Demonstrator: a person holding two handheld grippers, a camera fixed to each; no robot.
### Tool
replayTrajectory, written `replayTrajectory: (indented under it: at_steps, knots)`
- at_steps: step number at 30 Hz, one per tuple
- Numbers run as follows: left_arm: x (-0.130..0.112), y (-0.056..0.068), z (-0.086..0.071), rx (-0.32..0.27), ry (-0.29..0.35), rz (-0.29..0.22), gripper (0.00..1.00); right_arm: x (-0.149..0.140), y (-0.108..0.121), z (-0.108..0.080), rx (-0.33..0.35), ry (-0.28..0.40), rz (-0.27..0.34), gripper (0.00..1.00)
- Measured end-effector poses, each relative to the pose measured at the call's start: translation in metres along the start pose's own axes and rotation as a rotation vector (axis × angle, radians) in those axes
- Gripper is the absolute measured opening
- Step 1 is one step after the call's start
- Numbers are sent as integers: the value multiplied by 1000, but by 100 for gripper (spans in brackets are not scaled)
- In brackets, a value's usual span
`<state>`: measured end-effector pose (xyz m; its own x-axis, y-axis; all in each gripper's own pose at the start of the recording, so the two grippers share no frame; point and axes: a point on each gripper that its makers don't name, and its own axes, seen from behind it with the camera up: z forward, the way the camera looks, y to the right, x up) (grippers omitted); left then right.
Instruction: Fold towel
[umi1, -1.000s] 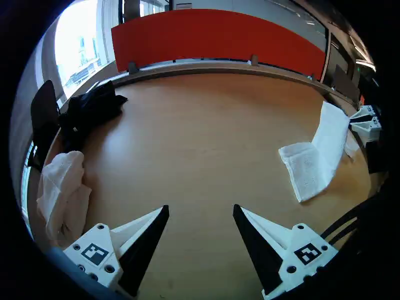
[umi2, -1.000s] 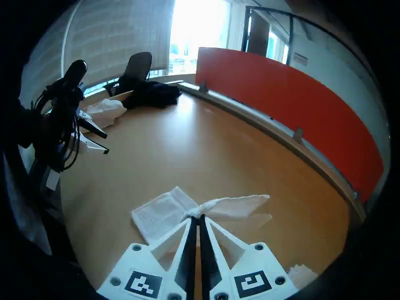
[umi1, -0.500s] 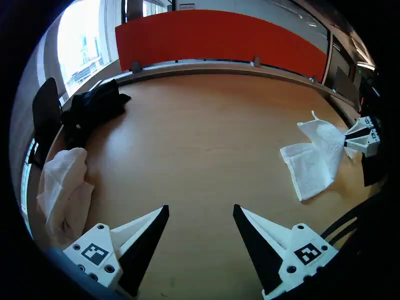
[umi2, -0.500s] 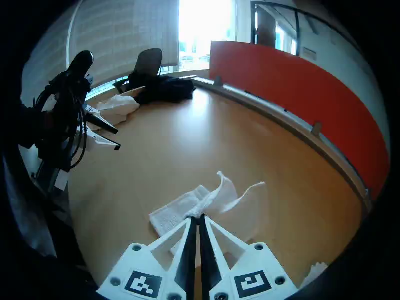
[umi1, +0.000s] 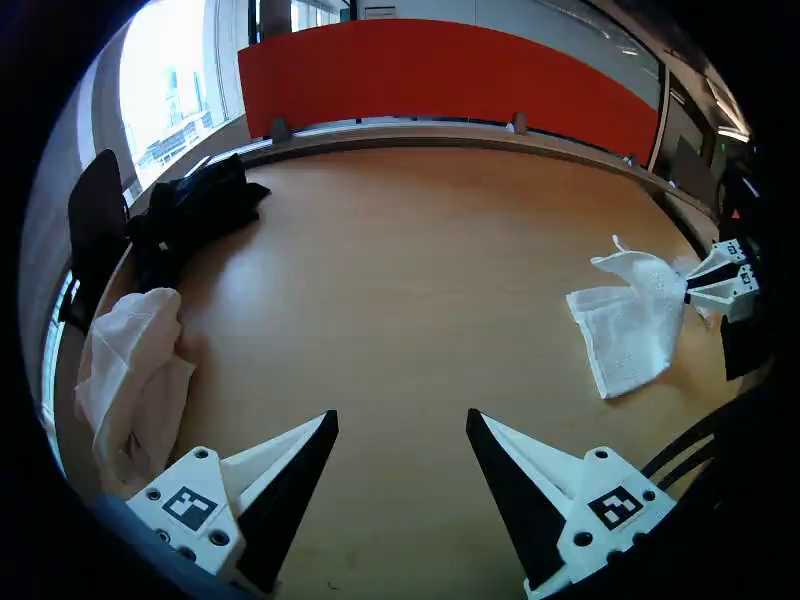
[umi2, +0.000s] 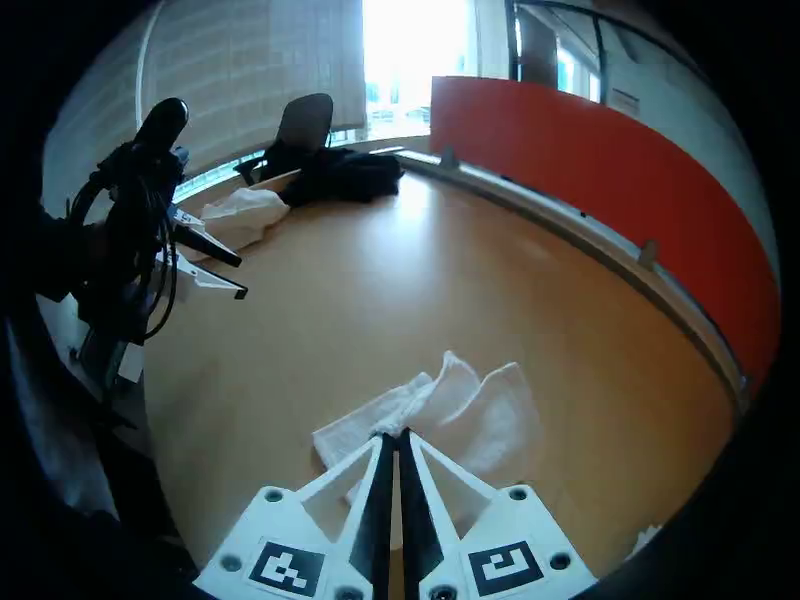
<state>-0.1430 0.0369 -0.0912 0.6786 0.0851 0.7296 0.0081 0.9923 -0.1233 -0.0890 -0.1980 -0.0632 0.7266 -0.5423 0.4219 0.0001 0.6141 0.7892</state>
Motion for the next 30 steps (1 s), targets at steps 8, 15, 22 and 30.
replayTrajectory:
  at_steps: [8, 15, 22, 30]
  knots:
    - [0, -2, 1, 3, -3, 2, 95, -11, -7, 3, 17, -32, 12, 63]
    - [2, -2, 1, 3, 0, 2, 95, -21, -4, -2, 7, -46, 34, 70]
    - [3, -1, 1, 2, 1, 5, 95, -33, -2, -6, -8, -61, 45, 70]
    - [3, 0, 0, 1, 4, 7, 95, -52, -1, -10, -21, -89, 56, 70]
